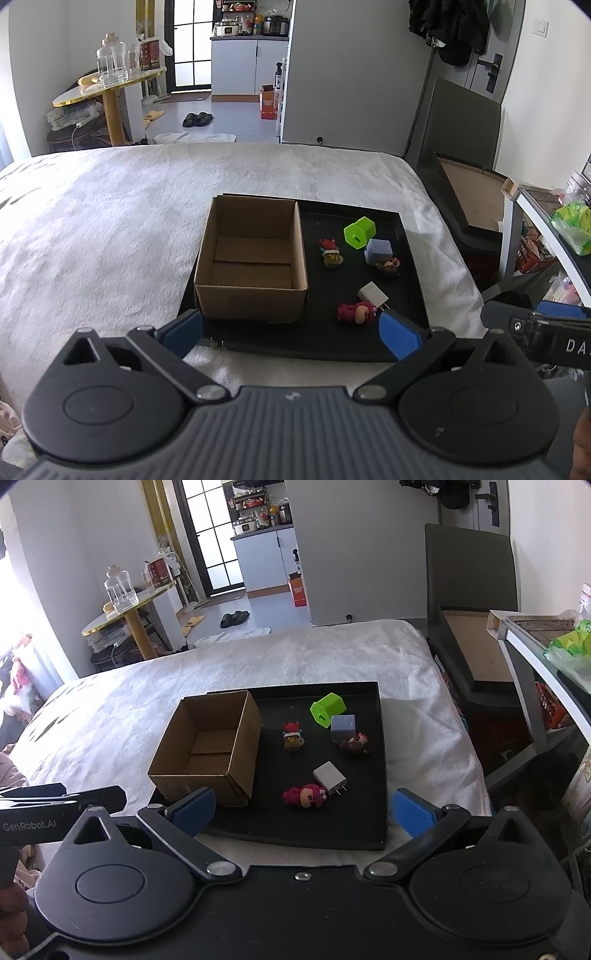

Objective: Organize rigid objects

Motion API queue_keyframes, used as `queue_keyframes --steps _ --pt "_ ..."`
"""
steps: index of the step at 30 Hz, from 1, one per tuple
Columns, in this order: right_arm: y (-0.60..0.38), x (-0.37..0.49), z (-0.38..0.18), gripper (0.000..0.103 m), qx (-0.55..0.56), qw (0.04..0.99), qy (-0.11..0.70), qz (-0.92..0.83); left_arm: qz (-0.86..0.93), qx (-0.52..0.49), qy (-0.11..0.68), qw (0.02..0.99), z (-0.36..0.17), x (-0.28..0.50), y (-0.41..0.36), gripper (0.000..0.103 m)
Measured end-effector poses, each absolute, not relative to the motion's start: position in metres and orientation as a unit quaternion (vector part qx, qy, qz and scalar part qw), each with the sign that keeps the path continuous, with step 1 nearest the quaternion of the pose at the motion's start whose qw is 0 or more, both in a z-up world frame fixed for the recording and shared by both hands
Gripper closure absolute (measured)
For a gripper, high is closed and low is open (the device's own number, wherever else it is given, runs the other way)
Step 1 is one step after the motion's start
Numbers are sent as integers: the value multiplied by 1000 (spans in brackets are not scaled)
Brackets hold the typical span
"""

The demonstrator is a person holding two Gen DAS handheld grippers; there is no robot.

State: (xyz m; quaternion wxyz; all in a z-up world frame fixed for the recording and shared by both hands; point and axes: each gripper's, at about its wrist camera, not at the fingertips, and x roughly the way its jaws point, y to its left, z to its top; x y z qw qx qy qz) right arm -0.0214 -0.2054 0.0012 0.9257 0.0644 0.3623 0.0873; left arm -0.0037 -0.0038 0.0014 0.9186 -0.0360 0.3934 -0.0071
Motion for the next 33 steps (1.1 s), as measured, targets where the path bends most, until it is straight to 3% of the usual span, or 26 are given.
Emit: queue_keyframes --steps 33 --pt "-209 -23 2 0 60 928 360 75 -3 -37 390 920 3 -3 2 2"
